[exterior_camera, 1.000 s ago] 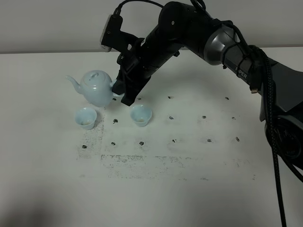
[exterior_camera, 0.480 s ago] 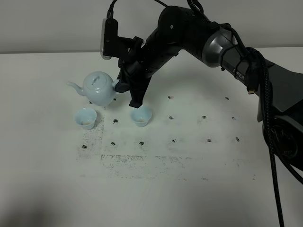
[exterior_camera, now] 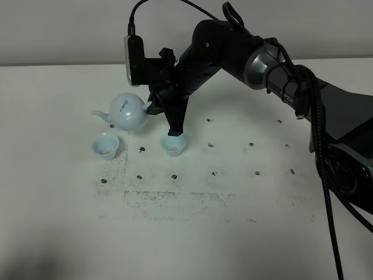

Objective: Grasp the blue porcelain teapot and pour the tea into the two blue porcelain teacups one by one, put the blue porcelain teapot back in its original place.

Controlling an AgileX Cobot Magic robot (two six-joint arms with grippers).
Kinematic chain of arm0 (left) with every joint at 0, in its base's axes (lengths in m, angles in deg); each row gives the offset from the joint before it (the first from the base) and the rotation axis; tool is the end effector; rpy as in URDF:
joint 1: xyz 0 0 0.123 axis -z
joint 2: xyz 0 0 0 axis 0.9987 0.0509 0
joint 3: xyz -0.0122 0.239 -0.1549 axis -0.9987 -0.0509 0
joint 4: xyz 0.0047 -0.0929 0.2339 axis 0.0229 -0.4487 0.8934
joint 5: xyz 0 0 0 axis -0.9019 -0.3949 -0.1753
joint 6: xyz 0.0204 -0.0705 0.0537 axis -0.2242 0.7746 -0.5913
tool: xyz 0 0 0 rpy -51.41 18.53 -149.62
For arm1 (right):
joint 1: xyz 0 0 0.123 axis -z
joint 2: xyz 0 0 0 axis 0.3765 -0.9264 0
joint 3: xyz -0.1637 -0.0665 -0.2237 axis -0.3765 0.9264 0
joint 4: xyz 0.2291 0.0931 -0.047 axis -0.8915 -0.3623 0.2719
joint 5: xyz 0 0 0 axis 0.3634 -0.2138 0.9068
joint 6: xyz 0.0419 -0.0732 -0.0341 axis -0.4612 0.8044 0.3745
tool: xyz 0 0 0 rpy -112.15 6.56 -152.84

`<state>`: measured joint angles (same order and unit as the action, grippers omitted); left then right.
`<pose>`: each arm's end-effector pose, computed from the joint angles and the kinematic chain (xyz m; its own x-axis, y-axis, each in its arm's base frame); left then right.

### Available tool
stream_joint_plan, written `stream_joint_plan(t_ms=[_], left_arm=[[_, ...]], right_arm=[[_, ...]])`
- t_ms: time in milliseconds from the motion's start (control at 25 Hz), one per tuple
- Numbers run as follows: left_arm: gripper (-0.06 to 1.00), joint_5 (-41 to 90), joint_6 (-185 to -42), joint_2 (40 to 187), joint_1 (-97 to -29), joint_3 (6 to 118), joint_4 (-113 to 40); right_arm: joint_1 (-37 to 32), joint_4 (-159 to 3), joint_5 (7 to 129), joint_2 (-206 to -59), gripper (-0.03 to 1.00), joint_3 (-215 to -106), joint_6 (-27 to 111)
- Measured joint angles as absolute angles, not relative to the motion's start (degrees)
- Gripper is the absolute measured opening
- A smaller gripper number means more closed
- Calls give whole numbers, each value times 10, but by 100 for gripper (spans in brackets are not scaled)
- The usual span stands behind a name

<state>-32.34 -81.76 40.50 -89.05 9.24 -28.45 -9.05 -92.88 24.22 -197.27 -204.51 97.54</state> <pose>-0.0018 -0.0077 0.2691 -0.4757 -0.0213 -0.8793 0.0368 0.9984 -0.0441 0.4396 0.2984 0.1942 0.2470 -0.8547 -0.4566 -0.9340 -0.0846 -0.3470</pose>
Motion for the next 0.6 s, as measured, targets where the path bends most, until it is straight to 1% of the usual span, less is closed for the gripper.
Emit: stream_joint_plan(t_ms=[240,600], left_arm=[[66,-323,-818,405,-891,92,-284],[66,-323,-818,405,-891,92,-284]], right_arm=[[-90,-895,249,-1973,3,-2045,998],[-90,-890,226,-1973,3,-2045,1058]])
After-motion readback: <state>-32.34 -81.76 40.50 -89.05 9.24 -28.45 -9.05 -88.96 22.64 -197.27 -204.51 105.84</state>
